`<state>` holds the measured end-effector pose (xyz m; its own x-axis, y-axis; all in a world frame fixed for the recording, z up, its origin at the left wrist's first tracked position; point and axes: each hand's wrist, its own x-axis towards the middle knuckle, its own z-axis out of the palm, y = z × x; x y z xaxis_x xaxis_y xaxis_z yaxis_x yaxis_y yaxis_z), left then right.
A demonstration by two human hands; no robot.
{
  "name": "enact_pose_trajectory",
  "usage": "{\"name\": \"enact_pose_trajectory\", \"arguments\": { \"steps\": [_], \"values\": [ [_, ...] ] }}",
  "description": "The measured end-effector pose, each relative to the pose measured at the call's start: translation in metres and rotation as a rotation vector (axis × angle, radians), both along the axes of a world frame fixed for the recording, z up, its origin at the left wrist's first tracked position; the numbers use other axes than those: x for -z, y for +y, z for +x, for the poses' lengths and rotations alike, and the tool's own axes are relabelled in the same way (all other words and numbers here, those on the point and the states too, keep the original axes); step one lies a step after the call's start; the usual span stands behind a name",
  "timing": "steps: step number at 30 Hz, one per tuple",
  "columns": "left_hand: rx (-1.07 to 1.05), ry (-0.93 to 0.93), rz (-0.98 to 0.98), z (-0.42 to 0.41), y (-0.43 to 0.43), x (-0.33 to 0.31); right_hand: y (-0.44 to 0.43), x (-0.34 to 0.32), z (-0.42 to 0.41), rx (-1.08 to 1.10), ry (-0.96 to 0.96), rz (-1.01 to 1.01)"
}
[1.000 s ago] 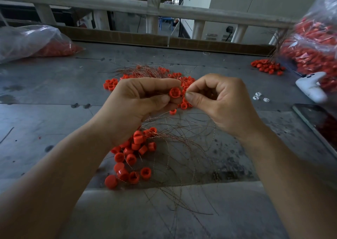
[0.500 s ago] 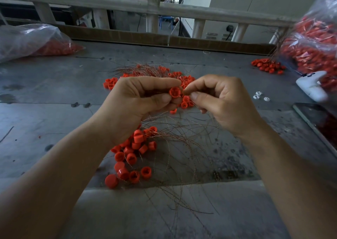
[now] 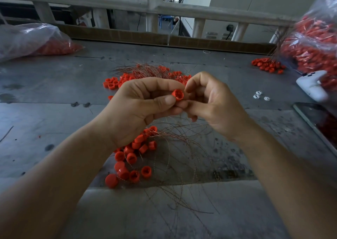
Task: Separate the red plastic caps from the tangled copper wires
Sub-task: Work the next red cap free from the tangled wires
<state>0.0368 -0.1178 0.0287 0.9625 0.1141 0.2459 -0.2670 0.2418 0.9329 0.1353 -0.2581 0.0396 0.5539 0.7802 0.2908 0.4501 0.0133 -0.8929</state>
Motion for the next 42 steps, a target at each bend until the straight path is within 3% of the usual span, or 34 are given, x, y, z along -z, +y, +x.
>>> {"name": "enact_pose_trajectory", "arguments": {
  "steps": [4, 8, 16, 27, 31, 34, 38, 42],
  "values": [
    [-0.078, 0.028, -0.092, 0.001, 0.002, -0.004, -0.007, -0.002, 0.019, 0.227, -0.046, 0.024],
    [-0.112, 0.038, -0.156, 0.0, 0.002, -0.007, -0.011, 0.008, 0.045, 0.511, -0.275, -0.101],
    [-0.122, 0.041, -0.168, -0.002, 0.0, -0.009, 0.003, 0.035, 0.056, 0.501, -0.503, -0.418],
    [-0.117, 0.05, -0.167, -0.003, -0.001, -0.01, 0.008, 0.041, 0.057, 0.401, -0.566, -0.492],
    [-0.122, 0.064, -0.157, -0.002, -0.001, -0.009, -0.002, 0.032, 0.061, 0.474, -0.432, -0.318],
    [-0.122, 0.07, -0.15, -0.002, 0.0, -0.008, -0.01, 0.022, 0.062, 0.474, -0.192, -0.149],
    [-0.122, 0.084, -0.13, -0.001, 0.0, -0.005, -0.012, 0.01, 0.052, 0.335, 0.15, 0.052],
    [-0.144, 0.1, -0.126, 0.0, 0.0, -0.004, -0.011, 0.003, 0.037, 0.155, 0.281, 0.101]
  ]
}}
